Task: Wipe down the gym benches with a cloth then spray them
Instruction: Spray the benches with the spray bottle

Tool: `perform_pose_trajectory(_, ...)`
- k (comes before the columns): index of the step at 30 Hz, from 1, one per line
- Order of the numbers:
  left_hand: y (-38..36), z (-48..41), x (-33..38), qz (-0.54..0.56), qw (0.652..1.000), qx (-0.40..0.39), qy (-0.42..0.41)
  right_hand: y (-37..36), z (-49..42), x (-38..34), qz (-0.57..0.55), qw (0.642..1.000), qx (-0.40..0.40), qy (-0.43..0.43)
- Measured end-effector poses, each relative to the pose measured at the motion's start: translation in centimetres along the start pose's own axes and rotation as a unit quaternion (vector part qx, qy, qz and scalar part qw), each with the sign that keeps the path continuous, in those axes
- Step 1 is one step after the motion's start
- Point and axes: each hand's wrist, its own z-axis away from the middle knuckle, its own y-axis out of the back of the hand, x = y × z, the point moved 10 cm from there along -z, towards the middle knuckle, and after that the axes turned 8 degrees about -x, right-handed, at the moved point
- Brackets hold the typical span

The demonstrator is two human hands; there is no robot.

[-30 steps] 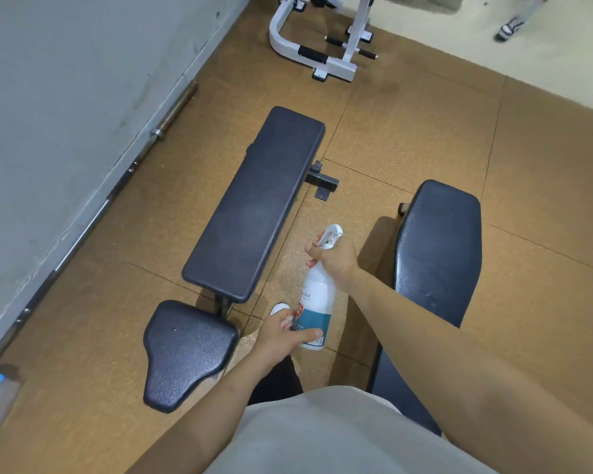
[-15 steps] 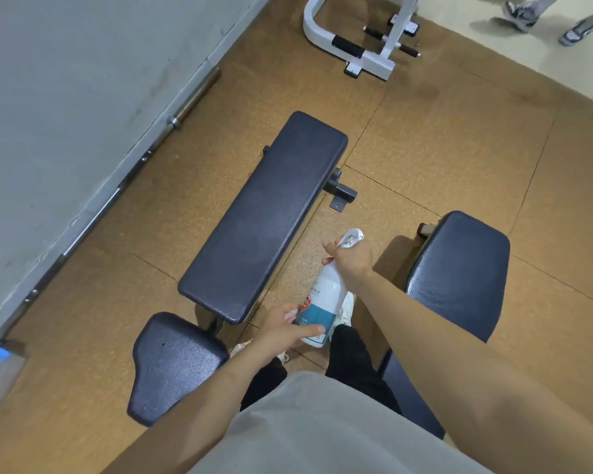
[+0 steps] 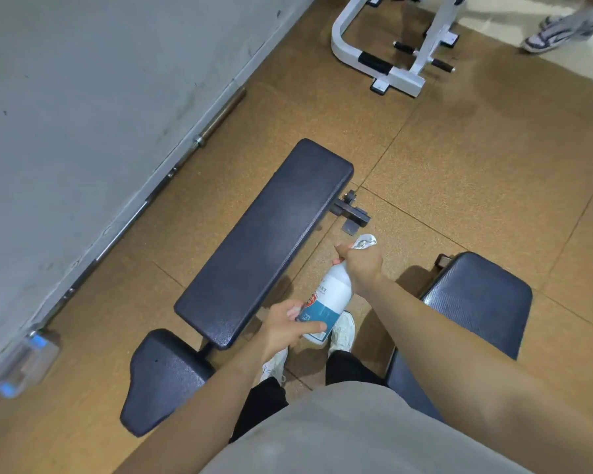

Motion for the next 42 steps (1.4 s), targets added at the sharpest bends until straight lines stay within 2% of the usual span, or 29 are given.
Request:
perform_pose_trajectory(16, -2.2, -3.9, 8.7, -0.060, 0.997, 0.041, -0.032, 3.1, -4.2, -8.7, -0.026, 0.998, -0.052, 0.040)
perform_pose_trajectory(23, -3.0, -5.0, 10.7, -0.088, 0.995, 0.037, -0.035, 4.9, -5.7, -9.9, -0.027, 0.999, -0.012, 0.022)
perform_pose_trajectory(28, -3.1, -5.8, 12.4, -0.050, 0.997, 0.036, -0.050, 5.0, -6.5, -12.0, -0.033, 0.998, -0.031, 0.045)
perform_pose_trajectory(39, -2.7, -11.3, 17.3, -0.018, 0.998, -0.022, -0.050, 5.0, -10.2, -18.4, 0.006, 0.998, -0.014, 0.060)
perform_pose_trajectory(42, -2.0, -13.3, 19.3, -0.009, 0.998, -0.045, -0.051, 4.7, -11.6, -20.5, 0.031, 0.998, 0.019, 0.046)
